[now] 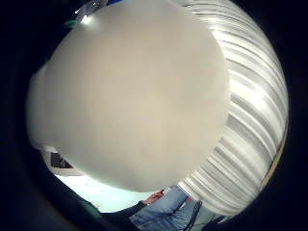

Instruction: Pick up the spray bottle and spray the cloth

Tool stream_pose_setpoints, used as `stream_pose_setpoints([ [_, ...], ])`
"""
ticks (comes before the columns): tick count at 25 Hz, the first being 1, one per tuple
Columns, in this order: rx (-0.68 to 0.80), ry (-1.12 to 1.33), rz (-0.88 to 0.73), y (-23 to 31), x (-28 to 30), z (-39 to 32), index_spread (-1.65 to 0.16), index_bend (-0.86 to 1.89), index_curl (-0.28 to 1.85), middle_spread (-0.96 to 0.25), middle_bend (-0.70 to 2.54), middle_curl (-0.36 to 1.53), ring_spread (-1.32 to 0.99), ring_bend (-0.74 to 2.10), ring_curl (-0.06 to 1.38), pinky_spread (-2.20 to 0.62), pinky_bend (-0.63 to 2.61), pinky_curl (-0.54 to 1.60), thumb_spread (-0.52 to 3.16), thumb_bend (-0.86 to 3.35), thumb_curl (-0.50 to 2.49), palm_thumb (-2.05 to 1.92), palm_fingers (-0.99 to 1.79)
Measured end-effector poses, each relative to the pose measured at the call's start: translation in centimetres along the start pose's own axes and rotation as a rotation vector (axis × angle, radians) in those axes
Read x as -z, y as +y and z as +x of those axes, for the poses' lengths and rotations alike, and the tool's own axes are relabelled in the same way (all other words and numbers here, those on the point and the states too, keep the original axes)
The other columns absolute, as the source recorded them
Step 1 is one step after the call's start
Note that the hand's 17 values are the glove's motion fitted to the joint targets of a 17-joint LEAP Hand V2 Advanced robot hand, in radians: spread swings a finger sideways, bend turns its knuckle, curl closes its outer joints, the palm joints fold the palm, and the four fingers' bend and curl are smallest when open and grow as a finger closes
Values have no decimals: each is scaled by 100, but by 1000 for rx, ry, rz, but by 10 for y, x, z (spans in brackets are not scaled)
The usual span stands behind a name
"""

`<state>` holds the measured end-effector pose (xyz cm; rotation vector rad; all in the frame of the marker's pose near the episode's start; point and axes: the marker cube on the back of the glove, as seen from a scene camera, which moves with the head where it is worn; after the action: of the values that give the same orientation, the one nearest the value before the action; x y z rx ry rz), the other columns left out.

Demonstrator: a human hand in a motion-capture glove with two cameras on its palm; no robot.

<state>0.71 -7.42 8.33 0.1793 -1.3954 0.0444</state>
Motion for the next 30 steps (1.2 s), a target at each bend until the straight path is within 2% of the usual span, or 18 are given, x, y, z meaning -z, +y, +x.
stream_pose_setpoints([
  [3, -5, 0, -27, 0, -2, -1, -39, 35, 61, -15, 44, 61, -16, 13, 64, 0, 19, 33, 55, 4, 81, 124, 35],
  [6, -9, -24, -72, 2, -4, -3, -42, 33, 59, -17, 32, 56, -13, 9, 62, 5, 23, 35, 65, 0, 81, 115, 8],
  [9, -4, -46, -107, 2, -7, -3, -47, 30, 56, -21, 25, 52, -11, 8, 57, 9, 25, 35, 69, -1, 81, 113, -7],
  [30, -3, 15, -106, 6, -9, -11, -56, 31, 45, -29, 15, 38, -2, 8, 31, 18, 16, 29, 81, -2, 81, 105, -24],
])
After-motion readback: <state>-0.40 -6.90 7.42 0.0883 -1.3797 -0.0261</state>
